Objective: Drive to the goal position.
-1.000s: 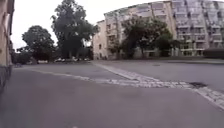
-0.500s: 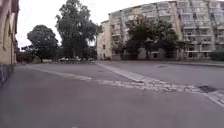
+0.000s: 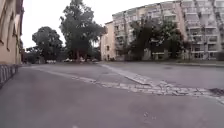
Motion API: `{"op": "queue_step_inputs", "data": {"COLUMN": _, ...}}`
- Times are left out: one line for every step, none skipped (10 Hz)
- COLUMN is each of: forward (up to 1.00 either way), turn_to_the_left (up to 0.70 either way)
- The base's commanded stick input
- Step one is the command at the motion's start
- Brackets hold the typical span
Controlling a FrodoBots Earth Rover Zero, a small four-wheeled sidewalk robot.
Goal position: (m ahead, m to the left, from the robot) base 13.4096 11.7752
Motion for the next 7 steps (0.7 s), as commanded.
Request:
{"op": "queue_step_inputs", "data": {"forward": 0.45, "turn_to_the_left": 0.27}}
{"op": "queue_step_inputs", "data": {"forward": 0.45, "turn_to_the_left": 0.27}}
{"op": "queue_step_inputs", "data": {"forward": 0.45, "turn_to_the_left": 0.27}}
{"op": "queue_step_inputs", "data": {"forward": 0.45, "turn_to_the_left": 0.27}}
{"op": "queue_step_inputs", "data": {"forward": 0.45, "turn_to_the_left": 0.27}}
{"op": "queue_step_inputs", "data": {"forward": 0.45, "turn_to_the_left": 0.27}}
{"op": "queue_step_inputs", "data": {"forward": 0.45, "turn_to_the_left": 0.27}}
